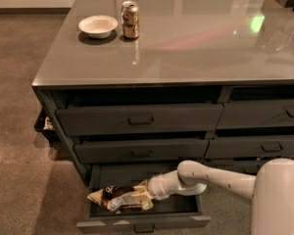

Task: Place brown chip bag into bottom drawer

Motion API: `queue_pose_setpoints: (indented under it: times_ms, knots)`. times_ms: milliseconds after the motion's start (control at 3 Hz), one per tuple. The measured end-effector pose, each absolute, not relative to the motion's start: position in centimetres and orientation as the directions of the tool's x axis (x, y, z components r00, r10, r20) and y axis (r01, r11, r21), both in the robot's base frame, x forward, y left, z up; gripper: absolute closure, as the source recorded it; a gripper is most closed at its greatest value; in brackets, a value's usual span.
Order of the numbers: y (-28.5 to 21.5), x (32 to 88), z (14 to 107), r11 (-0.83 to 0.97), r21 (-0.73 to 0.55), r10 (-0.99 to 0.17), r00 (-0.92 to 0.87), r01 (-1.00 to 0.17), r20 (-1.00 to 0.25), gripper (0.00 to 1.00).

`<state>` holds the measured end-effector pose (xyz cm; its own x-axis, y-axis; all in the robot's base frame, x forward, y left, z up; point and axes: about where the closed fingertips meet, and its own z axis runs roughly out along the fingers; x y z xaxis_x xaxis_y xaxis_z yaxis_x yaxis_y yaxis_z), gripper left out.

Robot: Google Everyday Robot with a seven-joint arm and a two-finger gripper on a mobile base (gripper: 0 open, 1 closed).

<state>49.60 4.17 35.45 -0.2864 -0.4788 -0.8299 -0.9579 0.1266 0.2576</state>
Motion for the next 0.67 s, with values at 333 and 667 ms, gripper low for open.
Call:
queue_pose_setpoints:
  times_ms: [333,667]
  knots:
    - [5.3,49.2,33.0,0.15,0.273,-0.499,-0.311,-0.95,-0.809,1.0]
    - [4.7,49.4,30.9,0.212,0.267,-0.531,-0.341,-0.94,-0.776,1.0]
